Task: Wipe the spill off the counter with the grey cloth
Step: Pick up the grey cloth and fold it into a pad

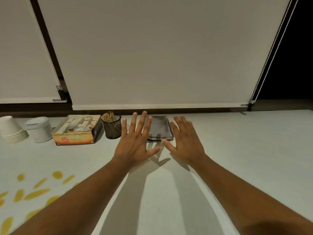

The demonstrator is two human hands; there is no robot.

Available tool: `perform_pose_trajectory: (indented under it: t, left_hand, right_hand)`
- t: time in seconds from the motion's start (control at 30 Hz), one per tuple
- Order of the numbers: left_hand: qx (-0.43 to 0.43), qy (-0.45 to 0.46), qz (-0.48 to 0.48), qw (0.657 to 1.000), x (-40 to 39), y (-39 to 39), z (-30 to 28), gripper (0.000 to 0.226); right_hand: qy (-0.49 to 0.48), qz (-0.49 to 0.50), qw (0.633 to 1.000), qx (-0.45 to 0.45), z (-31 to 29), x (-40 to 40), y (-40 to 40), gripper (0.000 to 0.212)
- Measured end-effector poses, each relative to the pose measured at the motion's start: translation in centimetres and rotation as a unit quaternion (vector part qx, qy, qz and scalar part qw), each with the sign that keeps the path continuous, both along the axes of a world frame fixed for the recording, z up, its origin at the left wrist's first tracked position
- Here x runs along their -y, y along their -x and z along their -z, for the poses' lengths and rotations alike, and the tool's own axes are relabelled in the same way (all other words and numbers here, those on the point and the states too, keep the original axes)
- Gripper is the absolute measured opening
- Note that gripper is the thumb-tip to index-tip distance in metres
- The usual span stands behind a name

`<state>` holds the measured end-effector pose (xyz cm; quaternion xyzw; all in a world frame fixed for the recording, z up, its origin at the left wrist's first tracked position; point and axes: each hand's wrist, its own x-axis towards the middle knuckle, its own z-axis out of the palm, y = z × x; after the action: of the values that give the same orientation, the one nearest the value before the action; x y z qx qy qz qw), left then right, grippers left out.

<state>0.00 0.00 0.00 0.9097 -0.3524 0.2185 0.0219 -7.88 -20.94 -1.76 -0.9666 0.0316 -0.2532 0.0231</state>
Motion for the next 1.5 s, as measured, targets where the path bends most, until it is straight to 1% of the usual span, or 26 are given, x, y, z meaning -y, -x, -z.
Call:
perform_pose_trajectory:
  t: [0.03,0.1,0.17,0.23,0.3,0.33,0.37,0.43,0.5,0.6,0.67,0.73,0.8,0.93,1.03,1.13,1.2,1.3,1.4,1.47,1.5]
  left_hand:
    - [-0.018,-0.021,-0.014,1.0,0.5,-0.5,0.5,0.11]
    - [-0.052,-0.03,-0.034,0.998,1.6,-1.4,1.4,0.104]
    - [-0.097,-0.005,-0.053,0.994,2.8,-2.4,2.2,0.094]
    - [-0.159,0.056,-0.077,0.983,4.0,-3.4,2.9,0.076]
    - [-0.244,0.154,-0.105,0.952,5.0,-4.8,3.5,0.056]
    - [-0.276,0.208,-0.121,0.93,5.5,-5.4,3.9,0.05]
    - [-0.297,0.255,-0.134,0.911,5.8,-6.0,4.2,0.049]
    - [-0.322,0.328,-0.154,0.875,6.4,-7.0,4.5,0.054]
    - [-0.344,0.369,-0.171,0.847,6.8,-8.2,4.7,0.055]
    - [-0.386,0.401,-0.183,0.81,7.2,-9.9,4.9,0.039]
    - [-0.411,0.423,-0.187,0.786,7.4,-10.3,5.1,0.032]
    - [-0.424,0.43,-0.198,0.772,7.5,-10.1,5.0,0.038]
    - [-0.435,0.427,-0.192,0.769,7.4,-8.9,4.5,0.044]
    - [-0.478,0.417,-0.152,0.758,6.1,-4.5,3.6,0.044]
    - [-0.488,0.382,-0.127,0.774,4.0,0.6,3.4,0.036]
    - [-0.484,0.359,-0.108,0.791,1.5,6.2,3.7,0.028]
    - [-0.474,0.356,-0.105,0.798,0.2,10.2,3.7,0.022]
    - [-0.447,0.371,-0.108,0.807,-1.3,16.5,3.9,0.02]
    - [-0.445,0.397,-0.097,0.797,-2.2,22.3,4.0,0.022]
    - [-0.462,0.394,-0.086,0.79,-2.4,25.1,4.4,0.021]
    - [-0.466,0.383,-0.078,0.794,-2.6,26.1,4.6,0.02]
  right_hand:
    - [-0.012,0.003,1.0,-0.003,0.4,0.2,-0.5,0.084]
    - [-0.043,0.009,0.999,0.009,1.2,0.8,-1.7,0.072]
    - [-0.063,0.013,0.998,0.007,2.1,1.3,-3.2,0.057]
    - [-0.068,0.011,0.997,-0.021,2.5,1.9,-4.8,0.045]
    - [-0.06,0.007,0.997,-0.046,2.8,2.6,-6.3,0.038]
    - [-0.054,0.001,0.997,-0.054,3.0,2.8,-6.9,0.038]
    - [-0.054,-0.008,0.997,-0.061,3.3,2.9,-7.5,0.039]
    - [-0.059,-0.029,0.995,-0.071,3.8,3.0,-8.5,0.041]
    - [-0.061,-0.039,0.995,-0.072,4.4,3.0,-9.2,0.041]
    - [-0.061,-0.036,0.996,-0.057,5.0,3.0,-9.5,0.04]
    - [-0.06,-0.038,0.996,-0.055,5.1,2.9,-9.6,0.034]
    - [-0.065,-0.04,0.995,-0.059,5.0,2.9,-9.4,0.029]
    - [-0.068,-0.046,0.994,-0.065,4.6,3.0,-8.6,0.026]
    - [-0.082,-0.066,0.992,-0.064,3.5,2.7,-4.2,0.023]
    - [-0.09,-0.08,0.991,-0.056,2.9,2.0,0.9,0.025]
    - [-0.084,-0.107,0.989,-0.049,2.6,0.7,6.3,0.021]
    - [-0.074,-0.12,0.989,-0.046,2.6,-0.2,9.8,0.022]
    - [-0.073,-0.125,0.989,-0.043,2.5,-1.3,14.6,0.025]
    - [-0.067,-0.125,0.988,-0.054,2.5,-2.0,18.9,0.025]
    - [-0.068,-0.117,0.988,-0.075,2.8,-2.4,21.1,0.027]
    - [-0.076,-0.11,0.987,-0.086,2.9,-2.6,21.8,0.029]
